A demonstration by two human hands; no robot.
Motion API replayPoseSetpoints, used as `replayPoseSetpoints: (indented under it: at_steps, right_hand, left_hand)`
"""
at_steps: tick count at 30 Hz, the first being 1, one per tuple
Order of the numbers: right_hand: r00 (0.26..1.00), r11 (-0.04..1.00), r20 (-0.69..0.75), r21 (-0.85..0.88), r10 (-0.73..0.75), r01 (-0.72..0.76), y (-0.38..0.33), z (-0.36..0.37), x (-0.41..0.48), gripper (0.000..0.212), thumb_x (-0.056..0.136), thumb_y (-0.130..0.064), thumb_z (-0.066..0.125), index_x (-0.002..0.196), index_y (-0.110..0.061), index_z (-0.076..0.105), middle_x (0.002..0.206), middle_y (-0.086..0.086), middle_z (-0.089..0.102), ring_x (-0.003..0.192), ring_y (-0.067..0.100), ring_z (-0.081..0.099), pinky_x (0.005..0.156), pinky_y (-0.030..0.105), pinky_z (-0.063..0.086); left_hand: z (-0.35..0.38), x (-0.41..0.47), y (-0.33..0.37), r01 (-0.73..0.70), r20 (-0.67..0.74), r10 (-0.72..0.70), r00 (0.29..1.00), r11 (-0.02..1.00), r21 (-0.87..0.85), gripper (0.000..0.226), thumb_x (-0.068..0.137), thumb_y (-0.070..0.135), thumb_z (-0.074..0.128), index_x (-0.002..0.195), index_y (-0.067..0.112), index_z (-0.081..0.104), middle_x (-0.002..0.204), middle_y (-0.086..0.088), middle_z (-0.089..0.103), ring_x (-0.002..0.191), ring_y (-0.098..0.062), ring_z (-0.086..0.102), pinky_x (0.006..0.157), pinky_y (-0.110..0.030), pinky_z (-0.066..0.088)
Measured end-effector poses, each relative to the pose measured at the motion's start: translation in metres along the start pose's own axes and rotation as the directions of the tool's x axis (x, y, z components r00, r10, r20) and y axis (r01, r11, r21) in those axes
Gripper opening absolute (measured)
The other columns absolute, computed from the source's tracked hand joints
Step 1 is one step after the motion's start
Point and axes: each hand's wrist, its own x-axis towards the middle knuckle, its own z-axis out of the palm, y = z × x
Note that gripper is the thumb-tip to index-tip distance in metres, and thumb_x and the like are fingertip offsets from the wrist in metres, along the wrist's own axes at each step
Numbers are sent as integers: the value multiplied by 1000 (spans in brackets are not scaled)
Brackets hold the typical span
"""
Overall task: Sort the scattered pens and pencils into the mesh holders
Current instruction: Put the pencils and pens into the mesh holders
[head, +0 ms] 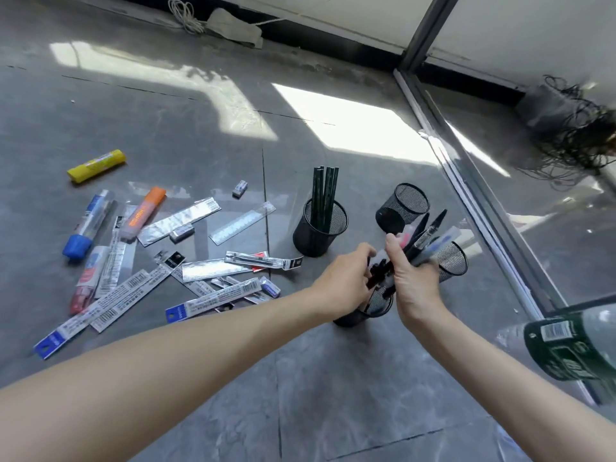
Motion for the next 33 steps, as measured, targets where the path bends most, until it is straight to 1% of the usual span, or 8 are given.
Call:
replayPoseSetpoints:
  at_steps: [7,11,19,22,25,28,30,33]
  right_hand:
    - [988,985,94,109,126,-136,21,3,1,20,86,-10,66,68,-13,57,54,-4,64,51,10,62,54,24,53]
    - [989,995,112,29,93,-97,29,7,4,10,82,-12,70,81,-7,62,74,3,66,66,14,63,66,27,54]
    - [995,932,94,-361,34,2,91,-12,31,83,44,-77,77,99,-17,57,97,14,66,96,39,62,87,60,49]
    - [995,909,95,-410,-38,74,61,-5,10,61,51,-60,84,102,-34,62,112,11,64,112,30,57,101,48,42]
    - [986,899,125,-410,-114,156,45,-4,-3,46,66,-20,85,105,-20,61,117,1,56,111,13,53,96,21,38]
    - [974,877,161,-431,-159,214,48,-9,-6,77,65,-25,86,129,-20,43,127,-8,48,114,-1,47,96,9,33]
    - [976,849,145,-483,-164,215,50,-8,-9,100,61,-42,84,143,-24,29,142,-8,39,129,3,37,110,21,26]
    - [980,883,169,-436,-109,174,52,-13,-8,97,68,-36,82,146,-20,26,144,-5,41,125,-7,41,109,17,30]
  left_hand:
    - [4,-5,-27,86,-24,-85,996,996,29,34,86,0,44,115,17,53,102,-7,63,98,-28,58,89,-40,47]
    - [3,-6,-29,79,-23,-78,997,994,69,32,86,0,46,113,12,57,107,-11,62,103,-26,56,90,-36,45]
    - [2,-6,-33,100,-11,-99,995,984,151,27,88,4,47,110,12,61,109,-11,59,102,-26,56,89,-33,45]
    - [1,-8,-35,109,1,-111,994,982,156,27,88,4,48,111,12,60,109,-12,59,103,-27,56,88,-33,45]
    - [0,-9,-33,127,27,-132,991,983,132,31,88,5,48,118,12,53,112,-10,59,105,-26,55,90,-35,45]
    - [2,-10,-33,160,25,-163,986,983,93,36,91,10,51,125,12,42,108,-11,60,102,-27,56,89,-39,46]
    - [4,-10,-33,171,15,-173,985,982,82,45,92,16,53,133,12,34,109,-14,60,104,-29,56,90,-40,45]
    - [7,-7,-34,193,-5,-193,981,980,51,56,94,25,51,141,14,24,110,-18,60,104,-32,59,93,-44,45]
